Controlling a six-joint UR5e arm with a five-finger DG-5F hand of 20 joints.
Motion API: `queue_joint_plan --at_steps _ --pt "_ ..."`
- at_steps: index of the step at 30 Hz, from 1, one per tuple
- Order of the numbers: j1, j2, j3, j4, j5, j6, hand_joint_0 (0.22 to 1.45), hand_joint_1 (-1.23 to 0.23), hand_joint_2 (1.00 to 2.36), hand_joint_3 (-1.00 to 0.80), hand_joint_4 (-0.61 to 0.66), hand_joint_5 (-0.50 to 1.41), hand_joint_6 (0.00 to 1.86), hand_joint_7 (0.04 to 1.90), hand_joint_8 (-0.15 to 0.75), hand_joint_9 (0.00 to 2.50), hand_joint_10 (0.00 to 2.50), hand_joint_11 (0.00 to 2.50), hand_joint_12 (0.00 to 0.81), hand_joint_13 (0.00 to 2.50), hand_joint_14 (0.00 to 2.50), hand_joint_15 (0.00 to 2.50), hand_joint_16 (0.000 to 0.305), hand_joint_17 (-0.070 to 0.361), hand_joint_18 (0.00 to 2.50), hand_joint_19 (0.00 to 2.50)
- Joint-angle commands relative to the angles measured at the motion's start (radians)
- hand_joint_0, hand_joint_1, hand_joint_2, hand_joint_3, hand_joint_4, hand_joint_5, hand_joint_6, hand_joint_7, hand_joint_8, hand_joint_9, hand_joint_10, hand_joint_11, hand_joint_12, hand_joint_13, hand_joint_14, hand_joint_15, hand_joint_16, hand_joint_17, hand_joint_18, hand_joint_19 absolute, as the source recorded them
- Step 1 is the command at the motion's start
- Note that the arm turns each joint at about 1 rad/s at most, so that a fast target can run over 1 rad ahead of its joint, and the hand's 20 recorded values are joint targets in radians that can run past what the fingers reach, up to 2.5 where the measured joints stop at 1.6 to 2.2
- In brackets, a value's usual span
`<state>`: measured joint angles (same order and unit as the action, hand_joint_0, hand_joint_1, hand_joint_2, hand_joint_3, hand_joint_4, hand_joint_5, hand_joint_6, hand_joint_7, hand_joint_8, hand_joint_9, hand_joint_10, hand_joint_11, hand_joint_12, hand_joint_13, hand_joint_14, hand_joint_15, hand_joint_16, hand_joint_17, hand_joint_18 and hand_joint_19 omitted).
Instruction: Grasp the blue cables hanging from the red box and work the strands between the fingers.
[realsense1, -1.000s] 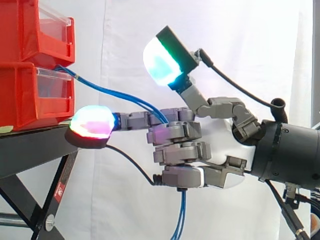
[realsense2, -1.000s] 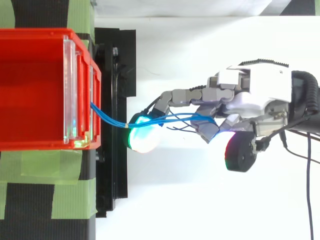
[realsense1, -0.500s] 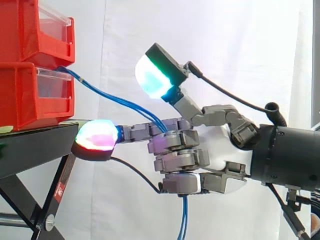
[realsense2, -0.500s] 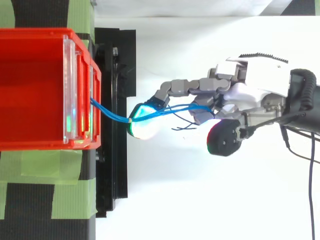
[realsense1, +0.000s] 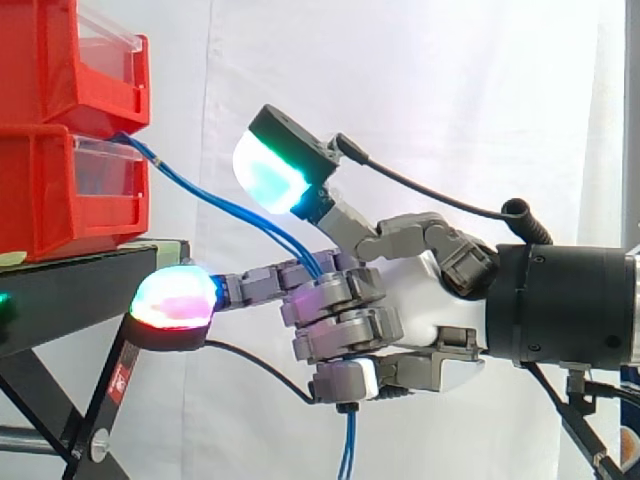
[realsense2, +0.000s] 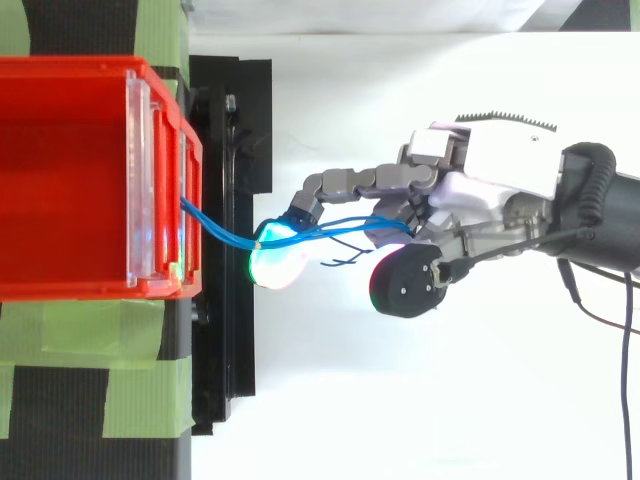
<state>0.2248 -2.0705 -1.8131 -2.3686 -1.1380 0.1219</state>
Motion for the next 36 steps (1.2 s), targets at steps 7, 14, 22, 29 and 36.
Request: queue_joint_plan --at_steps 7,14,22,29,36 --pt "0.008 0.0 0.001 -0.001 -0.005 -0.028 0.76 -0.59 1.0 -1.0 0.29 0.27 0.01 1.12 0.452 1.05 2.5 2.5 0.553 1.43 2.5 1.71 0.066 0.148 1.79 0.77" --pt "0.01 0.0 0.02 -0.015 -0.002 -0.041 0.76 -0.59 1.0 -1.0 0.29 0.27 0.01 1.12 0.453 1.05 2.5 2.5 0.543 1.42 2.5 1.71 0.064 0.145 1.77 0.76" --pt "0.01 0.0 0.02 -0.017 0.0 -0.041 0.77 -0.58 1.0 -1.0 0.3 0.26 0.01 1.12 0.447 1.04 2.5 2.5 0.541 1.41 2.5 1.72 0.064 0.145 1.76 0.78" --pt "0.01 0.0 0.02 -0.017 0.0 -0.041 0.77 -0.58 1.0 -1.0 0.29 0.26 0.01 1.11 0.45 1.03 2.5 2.5 0.54 1.41 2.5 1.73 0.064 0.143 1.75 0.78" --pt "0.01 0.0 0.02 -0.017 0.0 -0.041 0.77 -0.58 1.0 -1.0 0.29 0.25 0.01 1.11 0.449 1.02 2.5 2.5 0.535 1.39 2.5 1.71 0.063 0.143 1.72 0.79"
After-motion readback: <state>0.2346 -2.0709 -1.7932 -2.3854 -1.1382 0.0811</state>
